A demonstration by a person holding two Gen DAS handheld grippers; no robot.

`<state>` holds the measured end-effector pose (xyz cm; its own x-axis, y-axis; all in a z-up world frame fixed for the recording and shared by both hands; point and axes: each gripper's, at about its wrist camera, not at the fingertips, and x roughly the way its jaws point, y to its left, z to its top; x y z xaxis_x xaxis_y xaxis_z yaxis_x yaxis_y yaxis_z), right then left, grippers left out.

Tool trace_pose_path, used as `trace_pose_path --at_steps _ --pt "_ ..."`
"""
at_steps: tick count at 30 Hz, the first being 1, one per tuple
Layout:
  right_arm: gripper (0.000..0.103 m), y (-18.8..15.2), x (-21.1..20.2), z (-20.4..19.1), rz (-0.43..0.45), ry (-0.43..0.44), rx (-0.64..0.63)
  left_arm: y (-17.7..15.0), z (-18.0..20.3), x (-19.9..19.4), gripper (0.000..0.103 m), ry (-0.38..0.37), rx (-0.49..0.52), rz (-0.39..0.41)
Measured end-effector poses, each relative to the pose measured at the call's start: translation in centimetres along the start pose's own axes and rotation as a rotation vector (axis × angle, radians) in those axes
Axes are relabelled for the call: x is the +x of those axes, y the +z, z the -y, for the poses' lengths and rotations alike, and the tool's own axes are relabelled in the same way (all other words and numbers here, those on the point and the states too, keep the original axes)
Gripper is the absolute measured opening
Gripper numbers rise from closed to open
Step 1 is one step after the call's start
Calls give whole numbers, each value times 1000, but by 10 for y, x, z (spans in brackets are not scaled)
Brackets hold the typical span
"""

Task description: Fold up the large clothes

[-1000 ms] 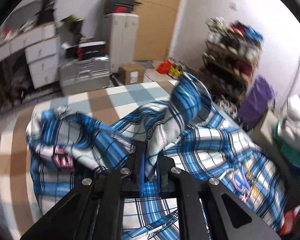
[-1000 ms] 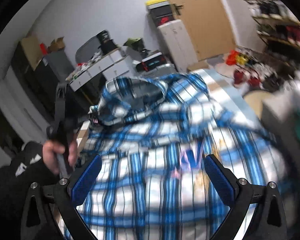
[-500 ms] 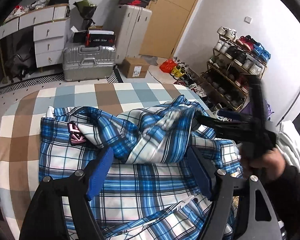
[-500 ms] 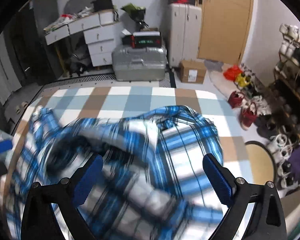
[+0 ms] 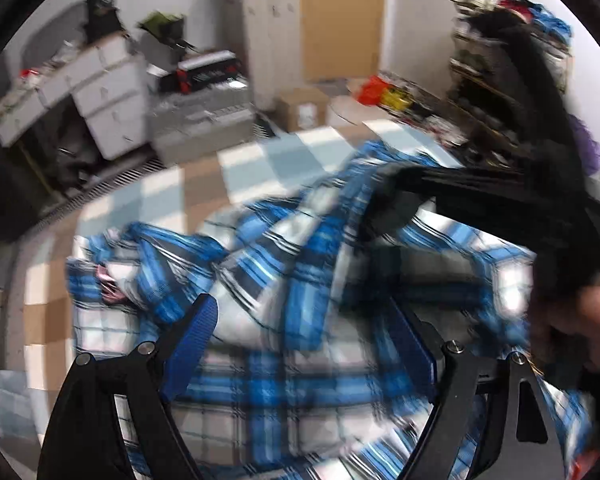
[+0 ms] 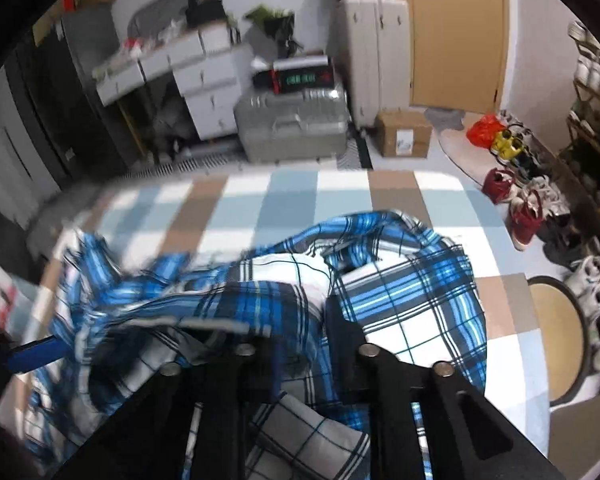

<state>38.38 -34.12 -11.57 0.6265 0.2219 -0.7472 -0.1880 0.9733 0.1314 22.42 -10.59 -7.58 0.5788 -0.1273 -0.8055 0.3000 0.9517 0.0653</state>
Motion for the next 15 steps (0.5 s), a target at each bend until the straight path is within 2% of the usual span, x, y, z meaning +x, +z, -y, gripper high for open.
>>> trace_pose_path --at_steps 1,4,5,6,7,8,11,15 --pt "9 0 -4 -1 12 -3 -17 2 -3 3 82 42 -6 0" --pt "5 2 -17 -5 42 6 -40 7 -17 14 79 90 -23 -26" --pt "5 4 -23 -8 64 9 -50 7 -24 15 56 99 -39 -45" --pt "4 5 -29 -12 79 20 -64 7 -27 15 42 82 -48 -58" --pt "4 6 -35 -18 89 30 -83 7 -29 14 23 55 -44 -88" --pt "4 7 -41 -26 95 26 -105 7 -27 12 10 59 -32 -95" --pt "3 7 -67 -50 123 7 -157 6 -20 -12 6 129 27 -63" --pt "3 2 -111 -61 178 39 -121 0 -26 -57 6 114 -1 -12"
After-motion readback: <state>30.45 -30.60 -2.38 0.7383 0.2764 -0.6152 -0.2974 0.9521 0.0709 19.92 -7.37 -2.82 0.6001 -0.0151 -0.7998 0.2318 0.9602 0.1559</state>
